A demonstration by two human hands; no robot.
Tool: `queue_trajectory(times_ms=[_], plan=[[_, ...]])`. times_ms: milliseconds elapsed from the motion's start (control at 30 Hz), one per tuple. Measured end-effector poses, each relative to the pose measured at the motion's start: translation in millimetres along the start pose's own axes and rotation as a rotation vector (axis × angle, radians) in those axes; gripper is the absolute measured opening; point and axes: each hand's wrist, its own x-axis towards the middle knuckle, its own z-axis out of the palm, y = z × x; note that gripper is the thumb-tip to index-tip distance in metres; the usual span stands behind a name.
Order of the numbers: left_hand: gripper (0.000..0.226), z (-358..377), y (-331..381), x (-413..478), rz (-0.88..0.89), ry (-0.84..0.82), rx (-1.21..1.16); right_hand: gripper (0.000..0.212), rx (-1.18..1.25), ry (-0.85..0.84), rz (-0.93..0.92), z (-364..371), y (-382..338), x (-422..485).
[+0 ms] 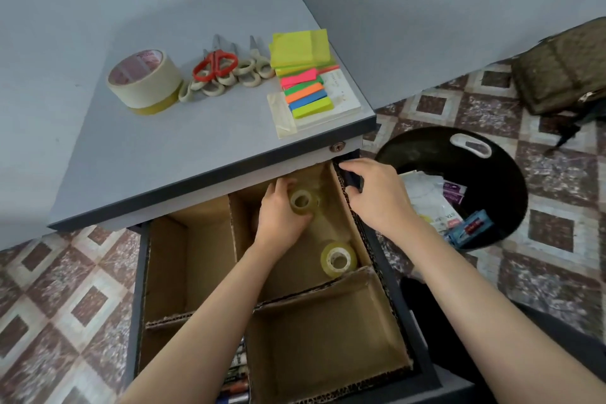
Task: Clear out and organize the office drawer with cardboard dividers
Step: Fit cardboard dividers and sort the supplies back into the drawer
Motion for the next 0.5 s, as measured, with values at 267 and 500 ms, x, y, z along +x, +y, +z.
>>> queue_trajectory(times_ms=[267,500], plan=[[0.065,12.4,-1.3,12.3,-0.005,-0.009,0.008,0.042,0.014,-0.026,0.030,-0.7,1.5,2.6],[0.062,18.5,-3.1,14.4,0.016,-0.016,0.014,0.043,0.013,-0.049,0.014,-2.6,3.9,1.8]])
